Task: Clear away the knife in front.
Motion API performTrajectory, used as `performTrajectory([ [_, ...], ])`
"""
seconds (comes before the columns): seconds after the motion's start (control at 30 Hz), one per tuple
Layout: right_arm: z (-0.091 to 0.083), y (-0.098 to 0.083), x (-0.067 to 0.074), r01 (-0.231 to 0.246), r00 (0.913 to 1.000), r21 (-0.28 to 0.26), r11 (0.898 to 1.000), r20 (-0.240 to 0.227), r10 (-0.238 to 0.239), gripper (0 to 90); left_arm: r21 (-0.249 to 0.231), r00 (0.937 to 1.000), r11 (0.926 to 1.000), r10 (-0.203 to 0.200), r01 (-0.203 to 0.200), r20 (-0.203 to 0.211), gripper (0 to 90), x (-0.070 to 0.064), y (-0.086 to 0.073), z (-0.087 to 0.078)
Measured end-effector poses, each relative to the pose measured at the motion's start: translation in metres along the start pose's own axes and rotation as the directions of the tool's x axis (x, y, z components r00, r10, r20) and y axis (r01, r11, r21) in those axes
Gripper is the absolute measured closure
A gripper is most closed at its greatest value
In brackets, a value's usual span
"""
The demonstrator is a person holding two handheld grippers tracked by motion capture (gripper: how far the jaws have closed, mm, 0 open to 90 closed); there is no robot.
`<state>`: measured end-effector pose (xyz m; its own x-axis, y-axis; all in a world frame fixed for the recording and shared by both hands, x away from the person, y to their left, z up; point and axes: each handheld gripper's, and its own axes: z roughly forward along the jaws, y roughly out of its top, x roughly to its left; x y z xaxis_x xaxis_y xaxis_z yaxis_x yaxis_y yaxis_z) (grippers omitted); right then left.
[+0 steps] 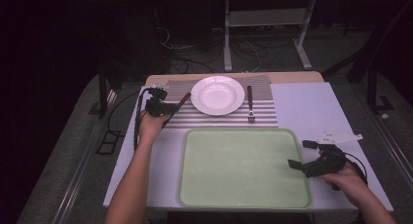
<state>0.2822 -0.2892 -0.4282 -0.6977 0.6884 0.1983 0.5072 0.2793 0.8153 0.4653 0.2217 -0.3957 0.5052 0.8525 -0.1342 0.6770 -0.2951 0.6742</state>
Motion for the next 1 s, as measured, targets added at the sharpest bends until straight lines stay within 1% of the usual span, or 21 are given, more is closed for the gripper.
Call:
performTrajectory([
  [0.03,0.0,0.0,0.0,0.001,1.0,0.001,1.0,0.0,-0.001,0.0,-0.003,1.0,1.0,0.008,-0.008,0.002,77.4,-0.002,-0.002,-0.003],
  [0.23,0.0,0.0,0.001,0.006,1.0,0.002,1.0,-0.002,-0.006,0.0,-0.039,0.9997,0.9992,0.011,-0.01,0.023,77.3,-0.017,-0.015,-0.02],
  [0.43,-0.001,0.0,0.002,0.01,1.0,0.003,1.0,-0.001,-0.01,0.0,-0.044,0.9982,0.9988,0.024,-0.021,0.055,77.3,-0.027,-0.026,-0.03],
  [0.6,-0.002,-0.001,0.002,0.014,0.9999,0.004,1.0,0.002,-0.014,0.0,-0.041,0.9967,0.9983,0.043,-0.04,0.069,77.3,-0.038,-0.037,-0.037],
  [0.67,-0.002,-0.001,0.002,0.015,0.9999,0.004,1.0,0.001,-0.015,0.0,-0.043,0.9955,0.9978,0.055,-0.051,0.077,77.3,-0.044,-0.041,-0.04],
  [0.7,-0.002,-0.001,0.002,0.015,0.9999,0.004,1.0,0.001,-0.015,0.0,-0.043,0.9954,0.9978,0.054,-0.051,0.079,77.3,-0.047,-0.043,-0.041],
  [0.77,-0.003,-0.001,0.002,0.015,0.9999,0.004,1.0,0.0,-0.015,0.0,-0.044,0.9935,0.9976,0.058,-0.054,0.098,77.3,-0.053,-0.048,-0.043],
  [0.8,-0.003,-0.001,0.002,0.016,0.9999,0.004,1.0,0.0,-0.016,0.0,-0.042,0.992,0.9969,0.07,-0.066,0.105,77.3,-0.057,-0.05,-0.044],
  [0.87,-0.003,-0.001,0.002,0.018,0.9998,0.006,1.0,0.0,-0.018,0.0,-0.039,0.9898,0.9963,0.081,-0.077,0.117,77.2,-0.063,-0.054,-0.045],
  [0.93,-0.003,-0.002,0.002,0.019,0.9998,0.007,1.0,0.001,-0.019,0.0,-0.04,0.9877,0.9965,0.079,-0.074,0.135,77.3,-0.07,-0.058,-0.046],
  [1.0,-0.003,-0.002,0.002,0.019,0.9998,0.008,1.0,0.002,-0.019,0.0,-0.032,0.9853,0.9953,0.096,-0.092,0.141,77.2,-0.077,-0.061,-0.046],
])
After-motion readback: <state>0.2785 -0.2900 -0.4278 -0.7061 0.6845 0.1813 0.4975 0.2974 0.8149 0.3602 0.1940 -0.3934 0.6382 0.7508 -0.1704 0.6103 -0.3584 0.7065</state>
